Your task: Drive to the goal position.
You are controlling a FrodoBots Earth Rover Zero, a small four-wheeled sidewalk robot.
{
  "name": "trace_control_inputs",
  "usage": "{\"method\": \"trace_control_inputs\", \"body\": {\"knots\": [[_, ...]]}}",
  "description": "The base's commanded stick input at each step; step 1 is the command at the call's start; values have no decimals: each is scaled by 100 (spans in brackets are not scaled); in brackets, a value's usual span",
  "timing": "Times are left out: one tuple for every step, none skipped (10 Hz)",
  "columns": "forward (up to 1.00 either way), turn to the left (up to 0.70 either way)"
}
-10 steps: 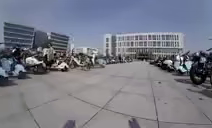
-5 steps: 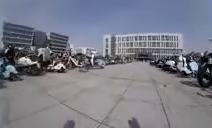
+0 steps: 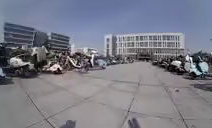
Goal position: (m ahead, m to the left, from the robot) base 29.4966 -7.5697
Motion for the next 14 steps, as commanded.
{"method": "trace_control_inputs", "body": {"knots": [[100, -27], [100, -27], [100, -27], [100, -27], [100, -27], [100, -27], [100, -27], [100, -27], [100, -27], [100, -27], [100, -27], [100, -27], [100, -27], [100, 0]]}}
